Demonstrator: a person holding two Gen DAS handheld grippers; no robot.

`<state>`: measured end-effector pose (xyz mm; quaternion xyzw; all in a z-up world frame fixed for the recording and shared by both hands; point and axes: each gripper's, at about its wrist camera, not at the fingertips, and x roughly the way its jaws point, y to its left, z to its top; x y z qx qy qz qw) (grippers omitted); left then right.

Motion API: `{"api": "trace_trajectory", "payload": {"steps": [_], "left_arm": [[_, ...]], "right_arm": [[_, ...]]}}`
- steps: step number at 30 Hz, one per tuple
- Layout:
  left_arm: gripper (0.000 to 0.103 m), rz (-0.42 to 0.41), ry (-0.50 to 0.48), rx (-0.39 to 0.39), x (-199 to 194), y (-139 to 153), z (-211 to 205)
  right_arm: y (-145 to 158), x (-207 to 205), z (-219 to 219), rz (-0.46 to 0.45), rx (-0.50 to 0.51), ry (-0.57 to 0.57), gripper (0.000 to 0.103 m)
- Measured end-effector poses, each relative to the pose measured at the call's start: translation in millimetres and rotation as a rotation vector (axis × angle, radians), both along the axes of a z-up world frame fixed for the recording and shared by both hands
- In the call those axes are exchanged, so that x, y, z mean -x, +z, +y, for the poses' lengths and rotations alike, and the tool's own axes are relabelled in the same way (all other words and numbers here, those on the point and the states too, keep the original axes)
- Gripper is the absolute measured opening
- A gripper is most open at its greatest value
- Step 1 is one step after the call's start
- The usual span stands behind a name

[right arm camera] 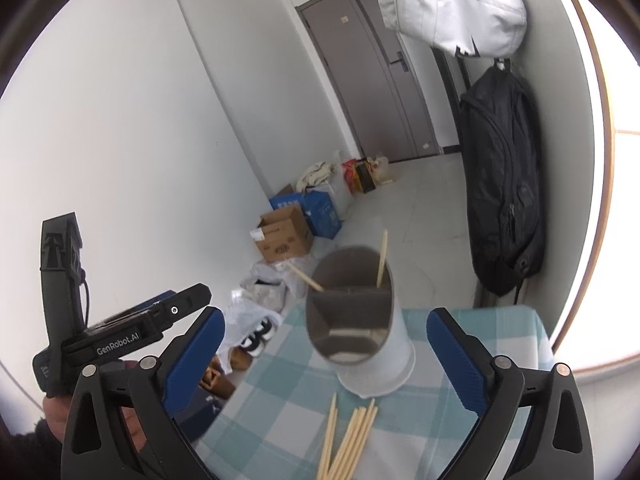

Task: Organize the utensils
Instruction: 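Lower the right gripper to the chopstick pile and close on a chopstick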

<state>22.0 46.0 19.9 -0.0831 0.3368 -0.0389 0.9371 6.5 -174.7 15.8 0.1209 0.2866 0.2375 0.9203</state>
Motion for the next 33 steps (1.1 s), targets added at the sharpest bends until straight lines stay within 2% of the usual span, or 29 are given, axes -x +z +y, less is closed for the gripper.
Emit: {"api": "trace_trajectory", "payload": {"steps": [6, 10, 13, 15, 17, 23, 26, 28, 29, 33], "left_arm": [[0.084, 0.144, -0.006, 0.021, -2, -42, 2], [0.084, 0.214, 0.038, 0.085, -3, -66, 15], [0.084, 0.24, 0.063, 0.116, -2, -78, 28], [0.084, 0.261, 0.081, 0.135, -1, -84, 37], [0.084, 0.287, 0.09, 0.175, -1, -89, 47], [0.084, 0.308, 0.127, 0.235, 1, -92, 69], [0.084, 0.324, 0.14, 0.295, 0, -94, 80], [0.084, 0.323, 0.148, 0.337, 1, -94, 85], [0.084, 0.322, 0.151, 0.352, 1, -94, 88], [0.084, 0.311, 0.17, 0.38, 1, -92, 100]], "right_arm": [[-33, 0, 2, 0.064, 0.037, 0.012, 0.103], [-56, -5, 6, 0.156, 0.034, 0.051, 0.103], [-77, -12, 19, 0.258, 0.057, 0.113, 0.102], [-89, -16, 28, 0.309, 0.078, 0.136, 0.096], [-105, -25, 42, 0.379, 0.092, 0.177, 0.081], [-141, -48, 84, 0.507, 0.195, 0.21, 0.067], [-151, -57, 101, 0.542, 0.223, 0.222, 0.056], [-155, -61, 114, 0.544, 0.271, 0.227, 0.056], [-158, -66, 117, 0.546, 0.289, 0.232, 0.053], [-166, -72, 134, 0.546, 0.376, 0.218, 0.045]]}}
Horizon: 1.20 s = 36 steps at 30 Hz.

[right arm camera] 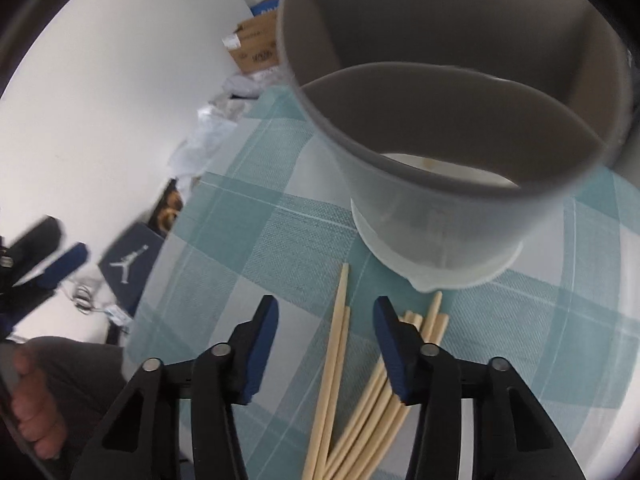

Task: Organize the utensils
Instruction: 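Lower the right gripper to the chopstick pile and close on a chopstick, then close the left gripper on a chopstick while the right gripper lifts its chopstick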

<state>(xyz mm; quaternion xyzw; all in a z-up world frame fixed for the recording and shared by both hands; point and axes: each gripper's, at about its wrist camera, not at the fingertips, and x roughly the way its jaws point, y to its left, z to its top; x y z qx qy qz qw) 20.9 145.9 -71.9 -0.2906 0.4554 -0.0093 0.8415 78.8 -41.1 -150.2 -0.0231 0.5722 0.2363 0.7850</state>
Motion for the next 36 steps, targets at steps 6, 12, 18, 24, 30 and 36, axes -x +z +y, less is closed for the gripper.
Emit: {"api": "trace_trajectory", "payload": {"steps": [6, 12, 18, 24, 30, 36], "left_arm": [[0.084, 0.002, 0.028, 0.053, 1, -1, 14], [0.084, -0.005, 0.029, 0.079, 0, 0, 19], [0.084, -0.005, 0.026, 0.075, 2, 0, 19], [0.084, 0.005, 0.024, 0.055, 3, -2, 17], [0.084, 0.024, 0.001, 0.007, 0, -7, 7], [0.084, 0.073, -0.084, -0.028, -3, -17, -15]], "right_arm": [[-6, -3, 16, -0.015, 0.142, -0.001, 0.031], [-6, 3, 26, -0.049, 0.219, 0.036, 0.018], [-4, 1, 21, -0.039, 0.178, 0.0, 0.006], [21, 7, 6, -0.09, 0.059, -0.038, 0.005], [57, 20, -26, -0.16, -0.101, -0.093, 0.005], [78, 35, -60, -0.219, -0.262, -0.184, 0.005]]}}
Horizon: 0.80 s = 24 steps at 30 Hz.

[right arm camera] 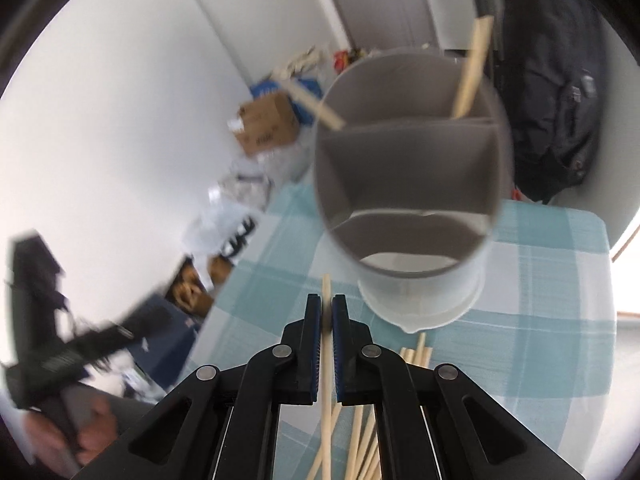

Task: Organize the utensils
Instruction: 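Close the left gripper on a chopstick while the right gripper lifts its chopstick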

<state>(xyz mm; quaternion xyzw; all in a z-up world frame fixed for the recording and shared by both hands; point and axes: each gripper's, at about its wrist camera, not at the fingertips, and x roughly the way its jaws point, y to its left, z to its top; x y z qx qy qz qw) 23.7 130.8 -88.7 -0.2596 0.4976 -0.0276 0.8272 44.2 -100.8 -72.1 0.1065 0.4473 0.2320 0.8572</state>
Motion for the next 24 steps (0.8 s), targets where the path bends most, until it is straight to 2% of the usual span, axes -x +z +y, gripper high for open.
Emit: {"api": "trace_trajectory", "payload": {"steps": [5, 12, 21, 24], "left_arm": [[0.084, 0.04, -0.139, -0.059, -3, -7, -39], [0.084, 0.084, -0.293, -0.172, -3, -17, -85], [0.084, 0.164, -0.333, -0.279, -8, -38, -105], [0.081, 0.183, -0.331, -0.34, -8, -42, -109]], "right_arm": [[10, 11, -37, -0.01, -0.108, -0.055, 0.005], [19, 33, -67, -0.054, -0.169, -0.073, 0.004], [27, 52, -107, -0.106, -0.222, -0.1, 0.005], [31, 55, -115, -0.116, -0.23, -0.11, 0.005]]}}
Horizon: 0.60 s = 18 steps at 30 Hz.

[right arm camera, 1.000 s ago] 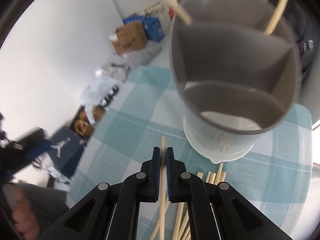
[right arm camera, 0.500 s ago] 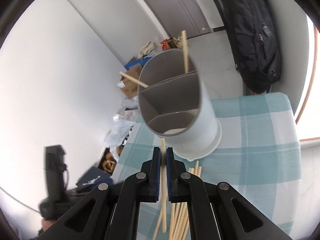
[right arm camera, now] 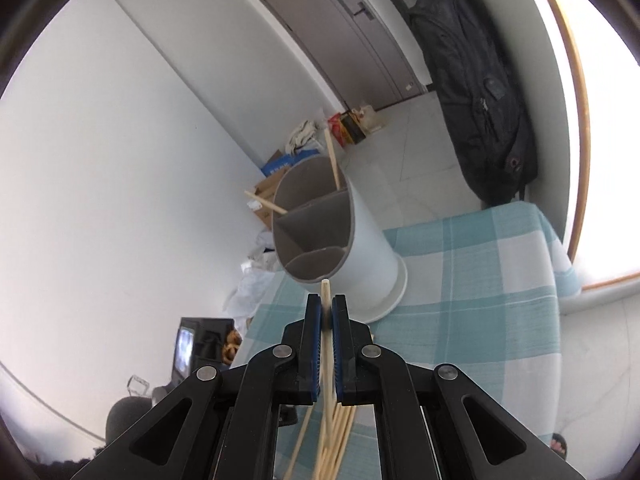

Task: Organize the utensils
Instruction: 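Close the left gripper on a chopstick while the right gripper lifts its chopstick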

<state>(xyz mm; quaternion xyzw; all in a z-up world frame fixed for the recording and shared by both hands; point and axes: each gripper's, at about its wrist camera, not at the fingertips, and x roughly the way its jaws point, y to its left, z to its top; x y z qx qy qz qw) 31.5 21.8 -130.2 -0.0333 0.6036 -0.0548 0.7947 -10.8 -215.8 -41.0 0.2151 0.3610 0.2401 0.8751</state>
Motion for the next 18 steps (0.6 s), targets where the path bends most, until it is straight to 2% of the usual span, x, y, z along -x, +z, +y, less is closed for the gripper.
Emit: {"api": "trace_trajectory", "payload": {"steps": [5, 6, 9, 11, 12, 14, 18], "left_arm": [[0.074, -0.008, -0.015, -0.093, 1, 0, -6], [0.072, -0.011, -0.017, -0.092, 0, 1, -8], [0.05, -0.016, -0.019, -0.089, -5, 4, -10], [0.03, -0.011, -0.022, -0.084, -8, 5, -11], [0.026, -0.007, -0.023, -0.085, -9, 5, -12], [0.007, 0.001, -0.02, -0.076, -15, 4, -12], [0.002, 0.0, 0.013, -0.04, -21, 3, -9]], "right_arm": [[0, 2, -16, 0.002, -0.028, -0.024, 0.005], [0, 3, -19, 0.002, -0.034, -0.028, 0.005], [1, 3, -25, 0.003, -0.038, -0.044, 0.005], [0, 3, -30, 0.01, -0.053, -0.053, 0.005], [0, 3, -33, 0.014, -0.057, -0.058, 0.005], [-1, 4, -36, 0.019, -0.06, -0.068, 0.005], [-2, 5, -39, 0.021, -0.055, -0.078, 0.005]]}}
